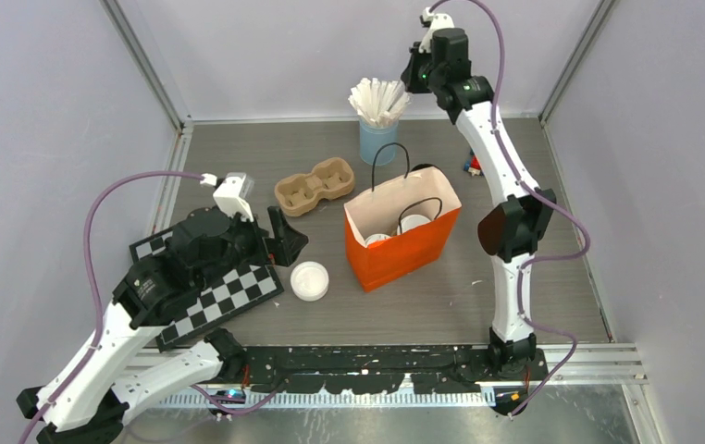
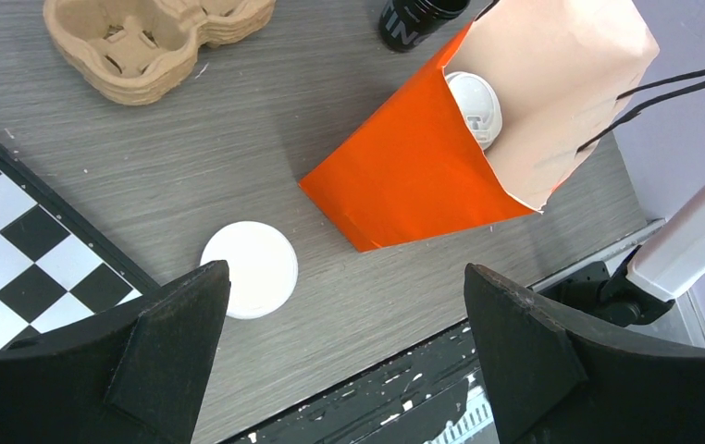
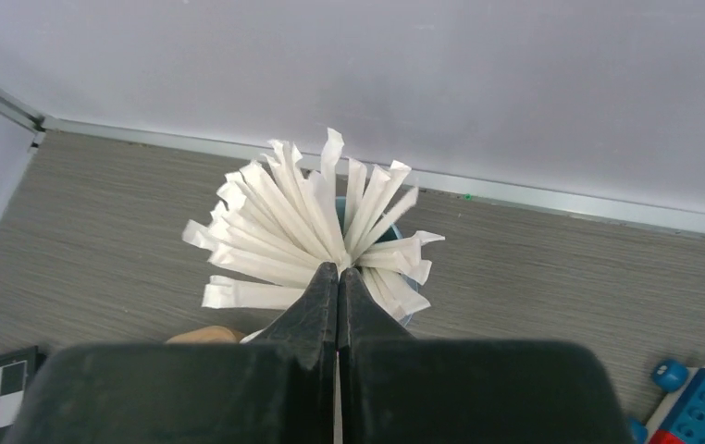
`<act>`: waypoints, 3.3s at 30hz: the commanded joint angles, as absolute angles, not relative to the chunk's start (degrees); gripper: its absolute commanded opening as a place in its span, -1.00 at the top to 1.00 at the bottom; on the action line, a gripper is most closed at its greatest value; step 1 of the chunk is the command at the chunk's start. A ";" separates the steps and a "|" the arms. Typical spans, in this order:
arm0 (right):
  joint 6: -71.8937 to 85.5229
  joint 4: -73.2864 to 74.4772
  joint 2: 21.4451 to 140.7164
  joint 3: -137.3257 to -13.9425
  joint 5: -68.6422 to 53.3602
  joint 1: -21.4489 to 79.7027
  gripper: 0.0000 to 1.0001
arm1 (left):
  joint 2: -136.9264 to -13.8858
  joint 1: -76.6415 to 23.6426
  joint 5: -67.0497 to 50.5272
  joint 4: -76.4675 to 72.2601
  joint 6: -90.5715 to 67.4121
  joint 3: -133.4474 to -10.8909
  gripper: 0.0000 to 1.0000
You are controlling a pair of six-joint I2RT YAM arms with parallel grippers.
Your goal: Pack the takeout coffee
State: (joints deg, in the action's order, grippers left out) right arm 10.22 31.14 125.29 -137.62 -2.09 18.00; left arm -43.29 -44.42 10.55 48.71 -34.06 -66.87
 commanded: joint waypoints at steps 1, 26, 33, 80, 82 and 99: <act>8.24 30.97 116.68 -139.09 -0.86 18.33 1.00 | -44.01 -44.12 11.66 46.55 -33.19 -66.96 -0.99; 28.32 38.62 74.96 -118.02 -20.81 18.98 0.99 | -38.50 -44.12 7.43 41.14 -27.18 -62.33 -0.96; 31.27 42.86 70.78 -109.62 -31.83 18.98 0.99 | -38.70 -44.12 10.59 40.51 -27.45 -62.57 -0.92; 10.89 32.98 92.26 -108.03 -3.56 18.61 0.10 | -38.40 -44.12 13.46 46.68 -27.01 -63.89 -0.86; 8.97 31.92 97.08 -111.18 -4.65 18.63 0.09 | -38.73 -44.12 12.02 47.87 -27.16 -64.46 -0.86; -5.30 28.65 117.37 -125.56 -14.25 18.53 0.09 | -35.78 -44.12 12.48 55.73 -33.58 -65.86 -0.77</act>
